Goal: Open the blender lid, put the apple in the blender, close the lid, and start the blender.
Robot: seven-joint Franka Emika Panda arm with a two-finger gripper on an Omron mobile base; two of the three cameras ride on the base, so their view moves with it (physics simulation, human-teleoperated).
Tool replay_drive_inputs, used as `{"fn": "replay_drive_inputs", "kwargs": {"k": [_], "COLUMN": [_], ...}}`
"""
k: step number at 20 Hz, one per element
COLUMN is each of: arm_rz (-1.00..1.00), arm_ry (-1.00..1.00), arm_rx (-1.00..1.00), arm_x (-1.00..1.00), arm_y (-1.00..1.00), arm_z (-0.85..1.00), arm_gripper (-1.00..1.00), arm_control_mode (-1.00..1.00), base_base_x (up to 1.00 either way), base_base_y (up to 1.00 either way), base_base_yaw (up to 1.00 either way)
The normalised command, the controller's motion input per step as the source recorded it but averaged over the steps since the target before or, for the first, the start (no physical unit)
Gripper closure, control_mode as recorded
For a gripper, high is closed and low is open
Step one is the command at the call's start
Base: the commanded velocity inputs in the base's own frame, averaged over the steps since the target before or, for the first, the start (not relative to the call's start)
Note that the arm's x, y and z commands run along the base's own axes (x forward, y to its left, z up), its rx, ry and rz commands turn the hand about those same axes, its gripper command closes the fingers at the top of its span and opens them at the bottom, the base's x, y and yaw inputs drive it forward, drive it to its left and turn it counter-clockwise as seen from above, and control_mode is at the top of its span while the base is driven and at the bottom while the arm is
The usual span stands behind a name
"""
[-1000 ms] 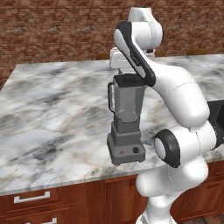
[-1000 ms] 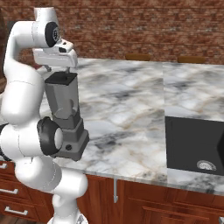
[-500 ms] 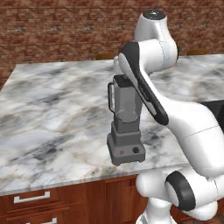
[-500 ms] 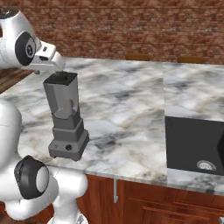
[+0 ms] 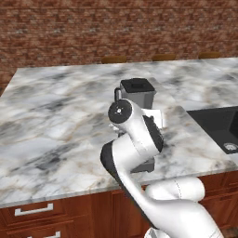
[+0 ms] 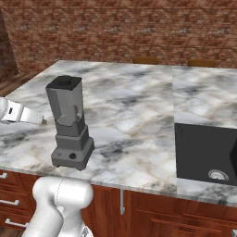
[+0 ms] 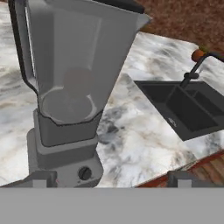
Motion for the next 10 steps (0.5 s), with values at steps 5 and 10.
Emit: {"fn": "replay_drive_inputs", "kwargs": {"k": [5, 10], "arm_rz": [-0.25, -0.08], "arm_ry": [0.09, 0.07], "arm_rx": [-0.25, -0.14], "arm_x": [0.11, 0.25], "arm_y": [0.06, -0.08], "arm_z": [-0.72, -0.6], "arm_gripper": [-1.0, -1.0], "arm_control_mode": [-1.0, -1.0], "base_base_x": [0.0, 0.0], "base_base_y": [0.0, 0.0], "base_base_yaw": [0.0, 0.0]}}
